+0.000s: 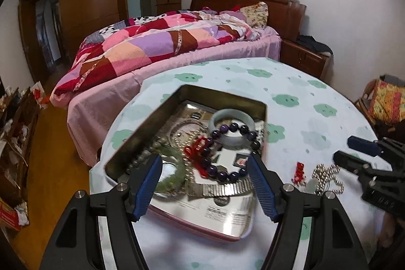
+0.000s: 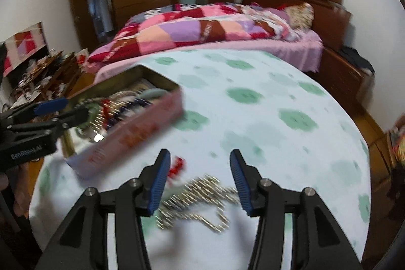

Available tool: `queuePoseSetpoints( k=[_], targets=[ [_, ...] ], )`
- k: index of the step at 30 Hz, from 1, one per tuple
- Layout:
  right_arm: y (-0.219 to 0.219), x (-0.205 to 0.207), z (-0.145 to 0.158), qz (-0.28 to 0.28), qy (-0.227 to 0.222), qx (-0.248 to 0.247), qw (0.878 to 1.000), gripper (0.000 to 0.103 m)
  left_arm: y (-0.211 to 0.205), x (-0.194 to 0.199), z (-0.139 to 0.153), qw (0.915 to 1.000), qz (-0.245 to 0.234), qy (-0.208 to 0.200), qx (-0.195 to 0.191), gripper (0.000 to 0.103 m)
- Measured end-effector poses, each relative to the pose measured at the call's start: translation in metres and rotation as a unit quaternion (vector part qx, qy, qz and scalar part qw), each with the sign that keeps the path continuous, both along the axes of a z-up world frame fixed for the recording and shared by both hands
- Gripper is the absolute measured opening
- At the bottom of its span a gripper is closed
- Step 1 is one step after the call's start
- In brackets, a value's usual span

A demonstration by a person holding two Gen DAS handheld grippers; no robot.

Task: Organize jewelry
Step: 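Move the right gripper to the gold bead necklace and close on it, then grasp the red tassel with white beads with the left gripper while the right holds the gold necklace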

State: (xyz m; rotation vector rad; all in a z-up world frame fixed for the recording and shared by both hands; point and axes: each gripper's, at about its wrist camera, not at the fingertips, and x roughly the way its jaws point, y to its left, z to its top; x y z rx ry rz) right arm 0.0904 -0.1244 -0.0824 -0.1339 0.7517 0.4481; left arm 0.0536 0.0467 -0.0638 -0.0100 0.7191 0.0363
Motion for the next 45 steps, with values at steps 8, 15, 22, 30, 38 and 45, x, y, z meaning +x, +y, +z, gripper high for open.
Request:
queuePoseSetpoints(
  k=[8,15,22,30,38,45],
  targets=[
    [-0.033,-0.009,-0.018,-0.035,0.028,0.007,0.999,0.052,-0.024,-0.004,-0.011,0.9997,-0.018,0.011,0.016,0.070],
    [-0.026,-0.012,-0.026,-0.021,0.037,0.004,0.999,0.052,-0.039,-0.007,-0.016,0.9989,-0.037,0.015,0.025,0.070],
    [-0.009,0.000,-0.030,-0.007,0.040,-0.013,0.999,0.052,-0.039,-0.006,-0.018,0.9989,-0.037,0.016,0.023,0.070],
    [-0.010,0.000,-0.037,-0.003,0.054,-0.039,0.998,0.007,-0.043,-0.013,-0.007,0.9984,-0.050,-0.009,0.025,0.070],
    [-0.059,-0.004,-0.036,-0.069,0.048,-0.053,0.995,0.007,-0.072,-0.012,-0.010,0.9949,-0.093,-0.006,0.038,0.070],
    [-0.068,-0.006,-0.034,-0.080,0.045,-0.050,0.994,0.007,-0.098,-0.003,-0.021,0.9887,-0.142,0.013,0.048,0.070]
  ],
)
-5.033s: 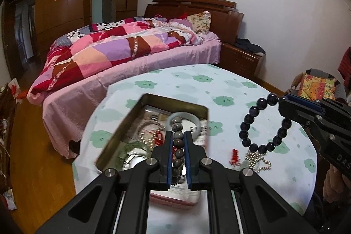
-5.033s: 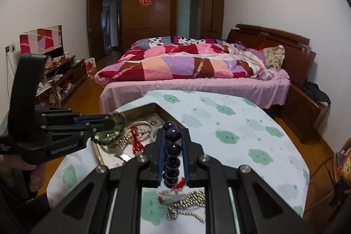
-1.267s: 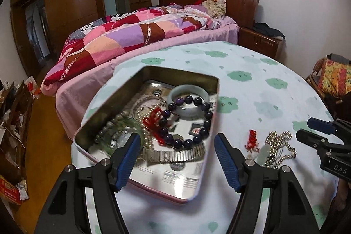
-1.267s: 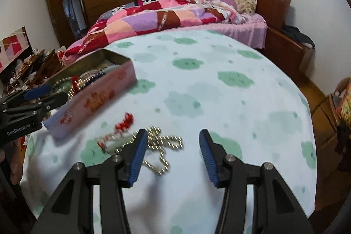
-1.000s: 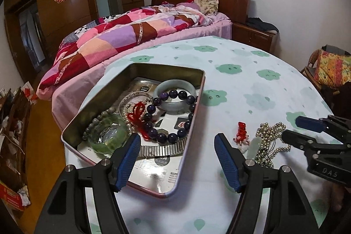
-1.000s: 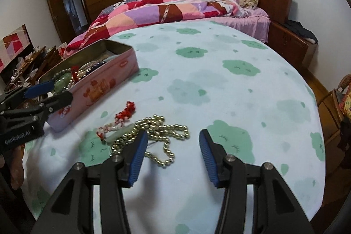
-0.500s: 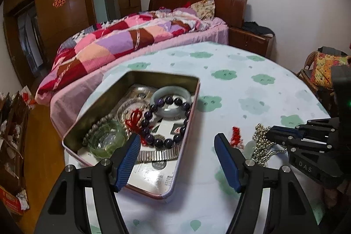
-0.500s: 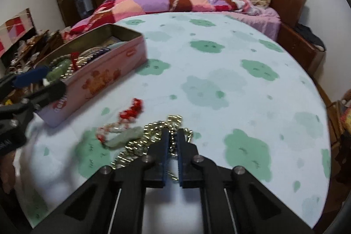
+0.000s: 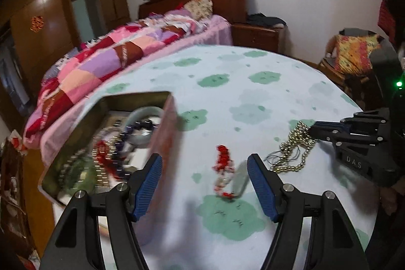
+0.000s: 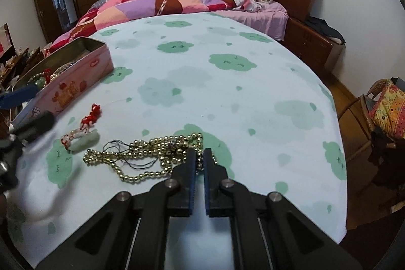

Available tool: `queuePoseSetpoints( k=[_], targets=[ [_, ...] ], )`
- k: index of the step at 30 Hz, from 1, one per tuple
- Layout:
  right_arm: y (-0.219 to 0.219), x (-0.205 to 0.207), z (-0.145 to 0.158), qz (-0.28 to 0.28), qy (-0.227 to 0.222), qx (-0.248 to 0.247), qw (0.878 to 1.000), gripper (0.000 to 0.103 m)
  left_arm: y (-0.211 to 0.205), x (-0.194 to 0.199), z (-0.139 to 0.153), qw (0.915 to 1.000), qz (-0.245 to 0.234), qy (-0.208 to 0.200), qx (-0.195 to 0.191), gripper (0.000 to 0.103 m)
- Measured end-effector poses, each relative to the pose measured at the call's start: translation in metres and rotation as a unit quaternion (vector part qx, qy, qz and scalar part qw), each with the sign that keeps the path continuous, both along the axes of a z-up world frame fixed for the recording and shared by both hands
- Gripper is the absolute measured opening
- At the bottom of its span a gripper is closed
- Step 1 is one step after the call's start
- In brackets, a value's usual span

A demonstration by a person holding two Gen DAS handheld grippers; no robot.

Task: Organize jewelry
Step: 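Grasp the red tassel with white beads with the left gripper while the right holds the gold necklace, then carry the gold necklace with the right gripper while the left carries the red tassel over the tin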

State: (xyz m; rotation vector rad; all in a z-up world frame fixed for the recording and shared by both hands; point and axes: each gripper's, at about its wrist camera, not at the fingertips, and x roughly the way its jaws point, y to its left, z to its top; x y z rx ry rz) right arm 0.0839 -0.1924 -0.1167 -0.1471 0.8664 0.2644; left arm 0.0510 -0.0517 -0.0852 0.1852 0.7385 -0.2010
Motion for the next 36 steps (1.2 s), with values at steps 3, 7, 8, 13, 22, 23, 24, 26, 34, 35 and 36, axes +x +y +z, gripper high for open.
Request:
queuePoseSetpoints(
  k=[3,7,8,13,22,23,24,26,34,35,36],
  targets=[
    [0.005,-0.003,0.000,0.008,-0.004,0.001,1.000,0.007,-0.002,0.007,-0.008,0.9996,-0.010,0.024,-0.012,0.056],
    [0.009,-0.004,-0.001,0.014,-0.008,0.004,1.000,0.007,-0.010,0.010,-0.016,0.9987,-0.024,0.044,-0.010,0.052],
    [0.010,-0.005,-0.001,0.015,-0.010,0.001,1.000,0.007,-0.011,0.012,-0.019,0.9984,-0.025,0.049,-0.011,0.052],
    [0.014,-0.007,-0.003,0.019,-0.018,-0.003,1.000,0.008,-0.009,0.020,-0.030,0.9954,-0.034,0.086,-0.024,0.040],
    [0.014,-0.007,-0.003,0.020,-0.022,0.001,1.000,0.008,-0.003,0.020,-0.030,0.9943,-0.034,0.088,-0.048,0.017],
    [0.014,-0.007,-0.003,0.020,-0.022,0.001,1.000,0.008,-0.001,0.020,-0.030,0.9941,-0.034,0.089,-0.051,0.015],
    [0.014,-0.007,-0.003,0.020,-0.022,0.001,1.000,0.008,0.000,0.020,-0.030,0.9938,-0.034,0.089,-0.056,0.015],
    [0.014,-0.007,-0.003,0.020,-0.022,0.000,1.000,0.008,0.002,0.021,-0.030,0.9935,-0.033,0.090,-0.060,0.014],
    [0.015,-0.006,-0.001,0.022,-0.025,0.003,0.999,0.007,0.007,0.019,-0.027,0.9934,-0.030,0.083,-0.073,0.012],
    [0.015,-0.007,0.000,0.023,-0.027,0.005,0.999,0.007,0.007,0.018,-0.026,0.9937,-0.028,0.080,-0.074,0.012],
    [0.015,-0.007,0.001,0.024,-0.028,0.009,0.999,0.007,0.008,0.016,-0.024,0.9940,-0.027,0.075,-0.075,0.012]
  ],
)
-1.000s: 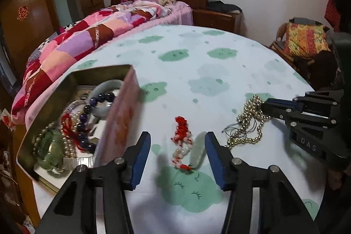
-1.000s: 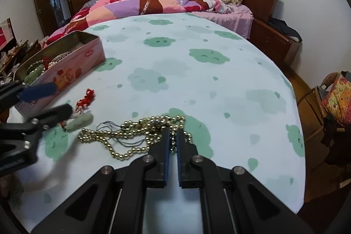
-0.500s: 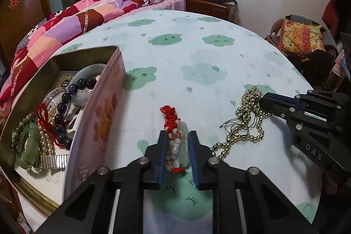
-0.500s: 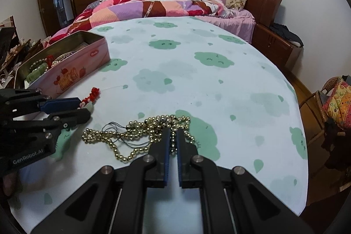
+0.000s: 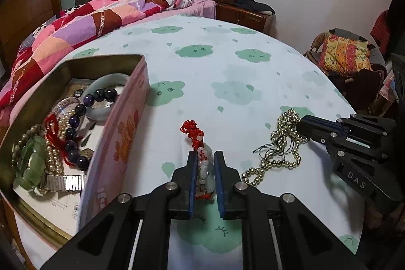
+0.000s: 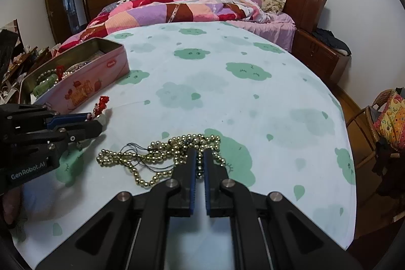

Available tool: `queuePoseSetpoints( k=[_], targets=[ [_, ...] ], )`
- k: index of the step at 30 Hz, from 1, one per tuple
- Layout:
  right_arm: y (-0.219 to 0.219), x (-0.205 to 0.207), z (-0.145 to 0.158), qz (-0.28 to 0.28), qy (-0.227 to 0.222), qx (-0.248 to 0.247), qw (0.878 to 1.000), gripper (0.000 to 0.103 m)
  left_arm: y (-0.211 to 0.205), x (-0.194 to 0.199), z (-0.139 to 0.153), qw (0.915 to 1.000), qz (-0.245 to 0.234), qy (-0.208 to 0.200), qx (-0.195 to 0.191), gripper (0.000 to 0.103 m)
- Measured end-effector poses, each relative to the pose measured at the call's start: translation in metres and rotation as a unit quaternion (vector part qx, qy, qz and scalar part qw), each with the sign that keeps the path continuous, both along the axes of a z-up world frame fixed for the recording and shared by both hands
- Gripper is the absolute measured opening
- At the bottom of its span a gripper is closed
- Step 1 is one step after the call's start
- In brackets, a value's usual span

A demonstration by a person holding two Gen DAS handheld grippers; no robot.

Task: Organize jewelry
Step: 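Carry the gold necklace with the right gripper while the left carries the red tassel over the tin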

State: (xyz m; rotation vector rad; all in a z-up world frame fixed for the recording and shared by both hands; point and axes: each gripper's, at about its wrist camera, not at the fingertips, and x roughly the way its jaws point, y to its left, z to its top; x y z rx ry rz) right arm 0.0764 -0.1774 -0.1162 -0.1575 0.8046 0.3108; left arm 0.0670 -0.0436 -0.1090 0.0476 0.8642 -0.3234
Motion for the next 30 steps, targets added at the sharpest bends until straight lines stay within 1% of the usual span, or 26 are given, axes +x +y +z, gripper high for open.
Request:
queuePoseSetpoints(
  k=[2,5,9,12,16,21,30],
  targets=[
    [0.000,-0.001,0.002,0.003,0.000,0.011,1.000,0.007,0.001,-0.002,0.003,1.0000,0.003,-0.009,0.003,0.012],
    [0.003,-0.007,0.013,0.009,-0.020,0.015,1.000,0.007,0.004,-0.011,0.017,0.9996,0.003,-0.029,-0.002,0.012],
    [0.003,-0.013,0.036,0.011,-0.048,0.027,0.998,0.007,0.009,-0.023,0.044,0.9977,0.005,-0.067,-0.006,0.012],
    [0.000,-0.015,0.052,0.010,-0.063,0.038,0.997,0.007,0.015,-0.028,0.059,0.9964,0.009,-0.084,-0.012,0.012],
    [0.003,-0.018,0.068,0.013,-0.078,0.045,0.996,0.007,0.026,-0.033,0.074,0.9947,0.018,-0.099,-0.021,0.012],
    [0.014,-0.019,0.088,0.027,-0.101,0.048,0.993,0.007,0.040,-0.032,0.088,0.9927,0.035,-0.114,-0.019,0.012],
    [0.036,-0.019,0.117,0.059,-0.134,0.052,0.988,0.007,0.072,-0.031,0.098,0.9895,0.076,-0.121,-0.018,0.012]
  ],
)
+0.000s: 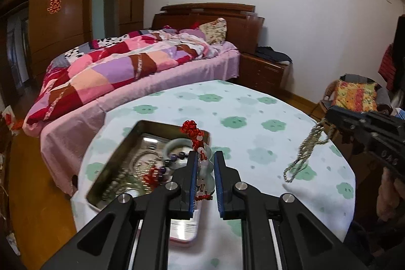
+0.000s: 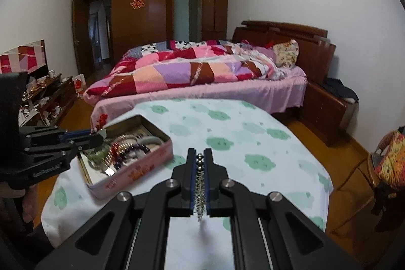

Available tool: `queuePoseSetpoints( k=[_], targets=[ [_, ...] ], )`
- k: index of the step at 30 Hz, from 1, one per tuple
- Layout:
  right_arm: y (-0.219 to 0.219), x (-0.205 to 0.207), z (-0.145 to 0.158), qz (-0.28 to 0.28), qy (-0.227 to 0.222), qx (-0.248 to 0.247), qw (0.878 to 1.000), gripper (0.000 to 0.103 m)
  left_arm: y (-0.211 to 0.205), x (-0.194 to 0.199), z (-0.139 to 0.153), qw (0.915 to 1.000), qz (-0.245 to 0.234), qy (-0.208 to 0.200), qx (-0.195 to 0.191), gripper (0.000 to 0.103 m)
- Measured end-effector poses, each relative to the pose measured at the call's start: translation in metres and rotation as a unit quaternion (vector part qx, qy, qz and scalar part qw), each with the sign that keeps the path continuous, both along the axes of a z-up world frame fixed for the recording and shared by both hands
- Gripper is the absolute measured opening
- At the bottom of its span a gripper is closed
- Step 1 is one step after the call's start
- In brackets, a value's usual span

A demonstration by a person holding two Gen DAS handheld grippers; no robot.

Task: Organize jewelry
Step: 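Carry the gold necklace with the right gripper while the left carries the red tassel over the tin, then lower the gold necklace and red tassel into the tin and open both grippers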

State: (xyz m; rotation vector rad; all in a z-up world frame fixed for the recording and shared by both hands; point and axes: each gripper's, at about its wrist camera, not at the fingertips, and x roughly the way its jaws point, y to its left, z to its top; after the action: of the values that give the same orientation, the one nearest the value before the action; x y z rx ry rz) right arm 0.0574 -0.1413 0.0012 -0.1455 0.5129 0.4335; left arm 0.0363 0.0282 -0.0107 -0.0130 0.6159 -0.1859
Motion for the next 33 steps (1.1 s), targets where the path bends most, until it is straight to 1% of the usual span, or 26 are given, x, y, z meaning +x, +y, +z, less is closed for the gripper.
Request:
queuePoseSetpoints(
  k=[6,10,17,21,26,33],
  targets=[
    [0.020,0.000,0.018,0.025,-0.024,-0.002,0.999,0.007,0.021,0.004,0.002,0.9996,0.027,0.001,0.001,0.012],
    [0.041,0.002,0.031,0.049,-0.040,-0.006,0.998,0.007,0.032,0.008,-0.001,0.9991,0.042,0.005,0.001,0.012],
    [0.074,0.004,0.040,0.085,-0.058,-0.010,0.995,0.007,0.048,0.016,-0.007,0.9983,0.057,0.013,-0.002,0.012],
    [0.092,0.007,0.038,0.106,-0.059,-0.010,0.993,0.007,0.056,0.020,-0.010,0.9977,0.065,0.017,-0.005,0.012],
    [0.108,0.012,0.030,0.124,-0.051,-0.010,0.991,0.007,0.065,0.027,-0.018,0.9968,0.076,0.025,-0.008,0.012],
    [0.128,0.020,0.009,0.139,-0.023,-0.019,0.990,0.007,0.075,0.037,-0.035,0.9946,0.092,0.044,-0.013,0.012]
  ],
)
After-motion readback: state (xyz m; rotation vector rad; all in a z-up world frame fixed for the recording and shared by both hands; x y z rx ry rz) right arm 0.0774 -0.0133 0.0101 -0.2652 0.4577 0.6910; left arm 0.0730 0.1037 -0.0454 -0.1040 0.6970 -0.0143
